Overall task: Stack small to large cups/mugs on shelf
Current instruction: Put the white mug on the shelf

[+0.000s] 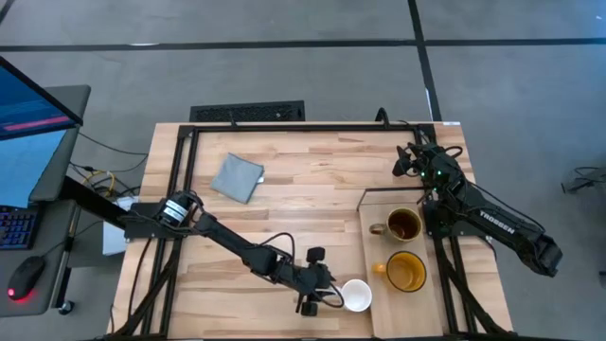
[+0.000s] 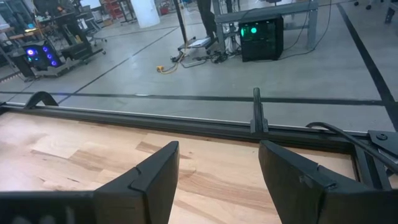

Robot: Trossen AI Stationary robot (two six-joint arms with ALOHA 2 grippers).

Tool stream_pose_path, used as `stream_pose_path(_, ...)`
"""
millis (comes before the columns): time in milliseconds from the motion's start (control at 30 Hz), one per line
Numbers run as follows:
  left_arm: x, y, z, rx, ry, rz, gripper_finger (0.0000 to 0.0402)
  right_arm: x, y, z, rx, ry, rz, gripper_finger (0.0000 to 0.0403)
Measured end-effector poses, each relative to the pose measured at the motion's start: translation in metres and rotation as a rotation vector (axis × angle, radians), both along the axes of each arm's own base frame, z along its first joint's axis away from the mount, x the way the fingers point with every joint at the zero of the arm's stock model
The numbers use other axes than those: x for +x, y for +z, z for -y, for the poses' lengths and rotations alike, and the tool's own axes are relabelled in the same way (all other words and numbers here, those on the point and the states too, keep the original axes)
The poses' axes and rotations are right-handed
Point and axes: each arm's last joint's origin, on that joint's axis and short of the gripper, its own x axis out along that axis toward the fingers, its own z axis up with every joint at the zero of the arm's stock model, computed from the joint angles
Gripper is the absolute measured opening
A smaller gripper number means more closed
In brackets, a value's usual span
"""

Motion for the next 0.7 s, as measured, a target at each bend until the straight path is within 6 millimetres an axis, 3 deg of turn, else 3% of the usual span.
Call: stream_pose_path(700,0.0065,0.0049,-0.0057,0.093,-0.161,0.075,0.0155,0.0,-0.0001,0.0,0.001,0.0,0.001,0.0244)
